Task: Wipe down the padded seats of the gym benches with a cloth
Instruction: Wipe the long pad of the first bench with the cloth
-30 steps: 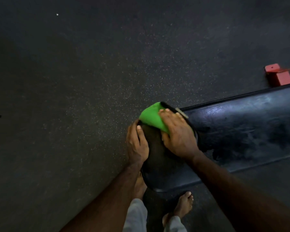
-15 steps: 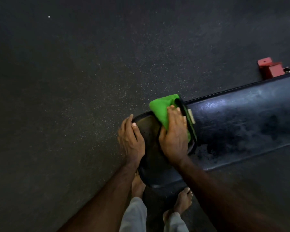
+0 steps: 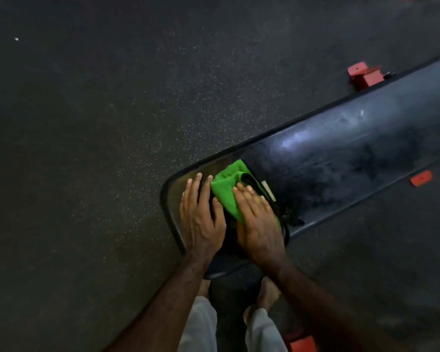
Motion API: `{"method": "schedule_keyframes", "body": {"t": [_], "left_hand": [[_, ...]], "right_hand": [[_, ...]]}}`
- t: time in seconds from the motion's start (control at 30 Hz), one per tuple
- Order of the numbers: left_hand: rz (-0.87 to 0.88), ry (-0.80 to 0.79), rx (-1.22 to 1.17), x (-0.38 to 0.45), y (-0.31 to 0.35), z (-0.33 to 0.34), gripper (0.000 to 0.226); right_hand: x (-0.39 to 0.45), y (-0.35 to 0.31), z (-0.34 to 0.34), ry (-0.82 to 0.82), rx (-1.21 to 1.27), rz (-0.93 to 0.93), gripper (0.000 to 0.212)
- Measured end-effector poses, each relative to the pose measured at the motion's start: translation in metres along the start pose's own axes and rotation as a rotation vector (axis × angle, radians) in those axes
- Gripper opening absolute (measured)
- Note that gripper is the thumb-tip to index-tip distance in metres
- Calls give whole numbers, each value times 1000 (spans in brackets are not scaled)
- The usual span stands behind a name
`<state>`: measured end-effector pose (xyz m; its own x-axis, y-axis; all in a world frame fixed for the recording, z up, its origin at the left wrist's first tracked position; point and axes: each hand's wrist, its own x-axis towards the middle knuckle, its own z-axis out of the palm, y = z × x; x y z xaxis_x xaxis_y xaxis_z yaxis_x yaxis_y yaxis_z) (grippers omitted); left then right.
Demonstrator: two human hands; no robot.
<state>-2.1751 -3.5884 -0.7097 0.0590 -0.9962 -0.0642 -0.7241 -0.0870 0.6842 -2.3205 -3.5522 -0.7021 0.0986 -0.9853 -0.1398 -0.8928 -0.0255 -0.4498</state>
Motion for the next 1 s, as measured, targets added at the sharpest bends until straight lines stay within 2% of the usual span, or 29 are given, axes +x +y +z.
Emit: {"method": "schedule_keyframes", "body": {"t": [0.03,0.13,0.17,0.2,0.3,0.37,0.4,0.47,0.5,0.53,0.57,0.67,0.7,0.73,0.83,0.87,0.9,1.0], "left_hand": [[15,-12,-1,-2,1,2,50],[50,-58,-7,-8,1,4,48],[57,-64,-7,-8,2,5,47],[62,-61,-9,-9,2,5,47],[81,-73,-51,-12,7,4,55],[91,-75,-60,-16,12,6,52],[96,-78,-54,-19,15,7,49],[100,-100,-48,-23,20,10,46],[101,-112,-47,-23,24,12,46],[102,-122,-46,-23,27,14,46],[108,-132,-44,-23,31,17,46],[158,-164,-64,-23,42,23,51],[169,-177,-70,-24,47,26,51],[179,-192,-65,-25,52,28,50],[213,-226,-37,-27,60,35,44],[224,-233,-35,-28,61,38,44],[237,-237,-37,-28,61,40,44],[277,-251,-52,-32,58,44,47]], "right_hand": [[-1,12,-4,47,-15,45,68],[-11,10,0,281,60,426,73],[-17,-1,5,287,96,466,74],[-25,-12,10,226,137,417,74],[-48,-10,2,-59,136,98,72],[-52,17,-9,-14,56,85,71],[-53,28,-11,70,48,178,70],[-53,33,-8,283,115,487,69],[-53,27,-4,353,159,609,70],[-55,17,1,371,193,650,71],[-60,9,5,333,220,609,72],[-84,10,2,101,220,238,76],[-87,23,-3,99,202,201,77],[-87,35,-6,155,187,241,78],[-77,45,-8,443,309,674,76],[-74,39,-7,464,344,734,77],[-77,33,-4,424,347,688,77],[-100,42,-8,168,277,271,94]]}}
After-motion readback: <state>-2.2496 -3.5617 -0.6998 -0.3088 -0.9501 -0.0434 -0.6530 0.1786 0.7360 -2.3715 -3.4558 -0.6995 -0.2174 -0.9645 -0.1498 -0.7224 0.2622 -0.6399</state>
